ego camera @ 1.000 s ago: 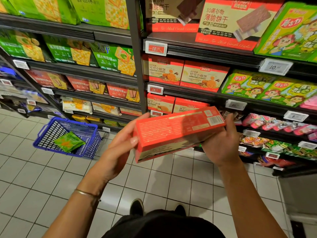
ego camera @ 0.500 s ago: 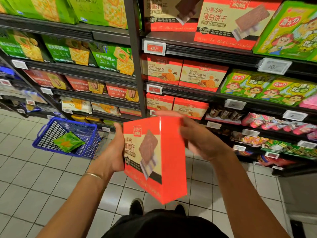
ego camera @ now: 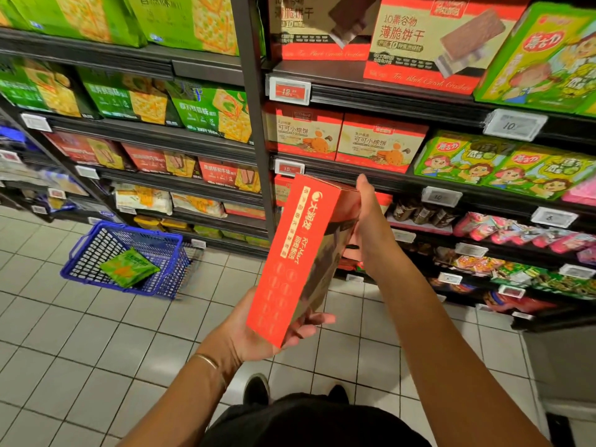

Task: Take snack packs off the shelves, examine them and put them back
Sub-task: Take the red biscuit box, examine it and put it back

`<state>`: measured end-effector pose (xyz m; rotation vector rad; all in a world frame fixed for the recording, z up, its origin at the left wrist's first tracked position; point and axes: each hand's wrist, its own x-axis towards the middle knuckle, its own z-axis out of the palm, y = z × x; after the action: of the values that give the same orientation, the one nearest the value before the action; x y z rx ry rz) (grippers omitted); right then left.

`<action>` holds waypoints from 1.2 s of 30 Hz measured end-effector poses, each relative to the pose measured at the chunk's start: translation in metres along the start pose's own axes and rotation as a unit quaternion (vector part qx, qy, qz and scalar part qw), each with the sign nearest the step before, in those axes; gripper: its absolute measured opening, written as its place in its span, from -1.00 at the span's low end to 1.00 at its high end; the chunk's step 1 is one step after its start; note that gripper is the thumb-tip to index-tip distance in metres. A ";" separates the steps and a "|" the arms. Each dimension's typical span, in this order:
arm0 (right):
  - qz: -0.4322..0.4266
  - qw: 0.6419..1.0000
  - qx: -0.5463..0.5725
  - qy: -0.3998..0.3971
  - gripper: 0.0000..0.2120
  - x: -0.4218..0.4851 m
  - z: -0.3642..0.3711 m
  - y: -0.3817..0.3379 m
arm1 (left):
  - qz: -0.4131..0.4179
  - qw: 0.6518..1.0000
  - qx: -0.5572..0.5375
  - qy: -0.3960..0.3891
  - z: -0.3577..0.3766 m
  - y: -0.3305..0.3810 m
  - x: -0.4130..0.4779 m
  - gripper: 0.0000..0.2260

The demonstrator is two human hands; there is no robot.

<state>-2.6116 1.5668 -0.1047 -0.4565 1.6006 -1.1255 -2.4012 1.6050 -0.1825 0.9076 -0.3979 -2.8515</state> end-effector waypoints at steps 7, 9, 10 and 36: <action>-0.022 0.999 0.027 -0.028 -0.41 0.005 -0.014 0.012 | 0.017 0.995 -0.051 0.080 -0.009 0.008 -0.006 -0.48; -0.030 0.997 0.056 -0.054 -0.60 0.007 -0.028 0.017 | 0.042 0.990 -0.051 0.124 -0.019 0.015 -0.013 -0.48; -0.026 0.995 0.062 -0.073 -0.67 0.007 -0.036 0.019 | 0.056 0.986 -0.045 0.149 -0.024 0.020 -0.016 -0.47; 0.139 0.966 0.132 -0.172 -0.38 0.012 -0.065 0.088 | 0.355 0.909 0.123 0.181 0.019 0.066 -0.039 -0.66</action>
<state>-2.6523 1.6272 -0.1866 -0.2267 1.1510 -0.9665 -2.3780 1.5534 -0.1267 1.0335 -0.8473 -1.9551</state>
